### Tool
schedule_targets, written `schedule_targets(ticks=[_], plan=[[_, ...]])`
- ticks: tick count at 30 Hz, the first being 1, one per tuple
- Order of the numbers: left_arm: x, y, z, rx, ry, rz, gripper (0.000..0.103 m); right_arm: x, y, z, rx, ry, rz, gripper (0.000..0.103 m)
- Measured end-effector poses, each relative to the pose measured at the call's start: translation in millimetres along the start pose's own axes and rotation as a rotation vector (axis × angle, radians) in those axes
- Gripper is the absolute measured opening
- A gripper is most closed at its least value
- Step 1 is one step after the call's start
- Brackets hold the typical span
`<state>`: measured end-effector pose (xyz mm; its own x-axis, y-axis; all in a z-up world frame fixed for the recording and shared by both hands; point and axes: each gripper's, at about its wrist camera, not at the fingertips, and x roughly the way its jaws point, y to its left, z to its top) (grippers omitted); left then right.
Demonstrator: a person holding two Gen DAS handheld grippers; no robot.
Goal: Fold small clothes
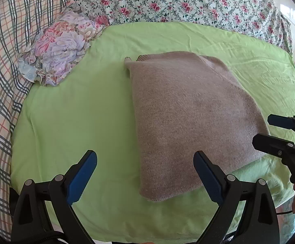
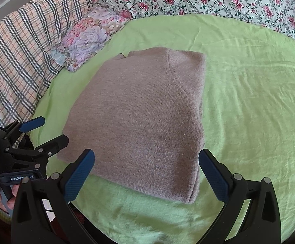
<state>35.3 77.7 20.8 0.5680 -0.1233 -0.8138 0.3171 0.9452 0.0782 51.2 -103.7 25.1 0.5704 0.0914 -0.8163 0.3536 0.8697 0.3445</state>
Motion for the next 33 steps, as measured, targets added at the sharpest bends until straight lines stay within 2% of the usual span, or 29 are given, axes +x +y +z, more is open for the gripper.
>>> schedule_targets(ticks=[33], plan=[[-2.3,-1.6,-1.1,-0.010,-0.002,-0.010,0.097,-0.5,6.8,-6.0,0.026,-0.006,0.005,0.102]])
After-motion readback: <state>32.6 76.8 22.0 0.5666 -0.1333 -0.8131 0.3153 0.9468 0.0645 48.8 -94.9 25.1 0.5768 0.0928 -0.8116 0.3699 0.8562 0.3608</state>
